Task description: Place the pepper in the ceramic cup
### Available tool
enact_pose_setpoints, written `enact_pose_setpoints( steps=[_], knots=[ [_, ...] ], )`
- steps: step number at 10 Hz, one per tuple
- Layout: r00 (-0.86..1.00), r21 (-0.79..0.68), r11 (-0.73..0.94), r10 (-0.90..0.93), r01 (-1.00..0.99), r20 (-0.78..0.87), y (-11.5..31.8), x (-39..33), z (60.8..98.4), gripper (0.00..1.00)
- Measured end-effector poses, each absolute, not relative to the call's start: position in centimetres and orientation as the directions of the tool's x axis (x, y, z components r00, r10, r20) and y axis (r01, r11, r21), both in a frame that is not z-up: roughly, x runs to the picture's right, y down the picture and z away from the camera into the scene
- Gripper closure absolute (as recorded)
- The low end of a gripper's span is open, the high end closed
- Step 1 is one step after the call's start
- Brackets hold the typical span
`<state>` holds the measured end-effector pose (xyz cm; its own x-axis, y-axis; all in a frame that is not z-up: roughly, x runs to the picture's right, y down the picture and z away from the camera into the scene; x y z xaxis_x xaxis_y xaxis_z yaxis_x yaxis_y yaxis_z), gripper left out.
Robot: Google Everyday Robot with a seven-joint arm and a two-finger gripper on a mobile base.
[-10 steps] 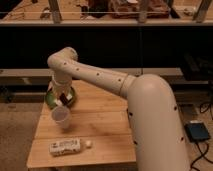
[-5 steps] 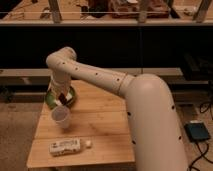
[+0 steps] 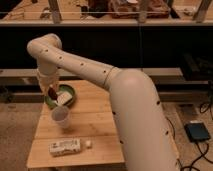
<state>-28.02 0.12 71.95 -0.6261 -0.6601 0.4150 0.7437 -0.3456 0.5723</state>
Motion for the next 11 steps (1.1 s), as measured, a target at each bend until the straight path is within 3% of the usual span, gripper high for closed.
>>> enact_pose_setpoints(
  steps=[8, 11],
  knots=[
    [-0.601, 0.633, -0.24, -0.664, 0.736, 0.446, 3.4, -24.1, 71.8, 0.81],
    [-0.626, 0.665, -0.218, -0.623, 0.715, 0.469, 5.3, -24.9, 73.6, 0.81]
  ],
)
